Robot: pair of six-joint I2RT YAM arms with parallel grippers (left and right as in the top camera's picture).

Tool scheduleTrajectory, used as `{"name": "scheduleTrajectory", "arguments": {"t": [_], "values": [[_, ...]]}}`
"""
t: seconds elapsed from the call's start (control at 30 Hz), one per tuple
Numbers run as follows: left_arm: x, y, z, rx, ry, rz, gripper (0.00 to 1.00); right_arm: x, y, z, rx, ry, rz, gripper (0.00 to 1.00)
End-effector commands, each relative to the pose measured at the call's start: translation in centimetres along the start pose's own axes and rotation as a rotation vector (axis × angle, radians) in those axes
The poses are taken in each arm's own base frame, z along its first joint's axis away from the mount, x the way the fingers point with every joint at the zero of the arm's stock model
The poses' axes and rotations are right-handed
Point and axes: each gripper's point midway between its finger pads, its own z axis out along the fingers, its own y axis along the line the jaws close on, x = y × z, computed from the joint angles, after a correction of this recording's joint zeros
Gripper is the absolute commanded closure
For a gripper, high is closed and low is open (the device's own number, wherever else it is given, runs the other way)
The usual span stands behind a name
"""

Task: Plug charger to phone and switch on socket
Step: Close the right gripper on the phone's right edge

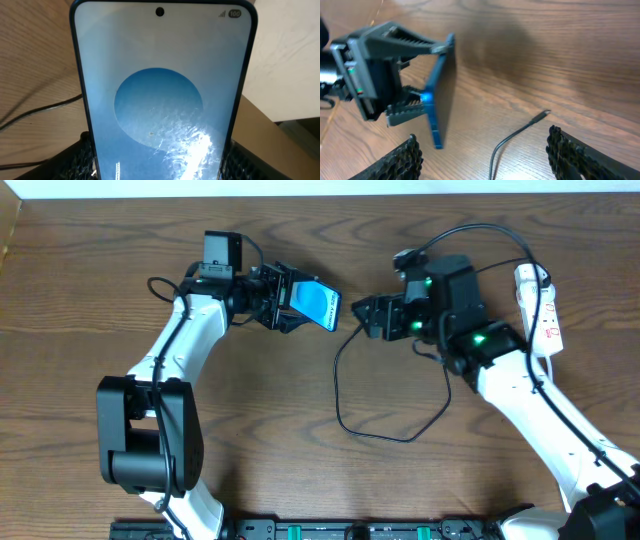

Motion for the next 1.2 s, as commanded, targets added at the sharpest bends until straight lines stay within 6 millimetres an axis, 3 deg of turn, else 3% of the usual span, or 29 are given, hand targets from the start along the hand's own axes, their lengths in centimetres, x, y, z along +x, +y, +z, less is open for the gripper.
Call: {"name": "scheduleTrajectory", "arguments": {"t": [0.0,0.8,1.17], "values": [[1.0,-0.7,-0.1,0.012,0.012,0.014,0.49,-0.4,0.9,0.3,0.027,-0.019,-0.068,0.21],[1.8,-0.7,0.3,0.005,0.033,0.021,0.49,0.5,2.6,2.6,0.002,-0.013,-0.064,0.21],[2.1,-0.7,0.3,0.008,0.052,0.021,0.49,1.3,2.3,6.0,-0.013,-0.009,-0.073,0.37]]}}
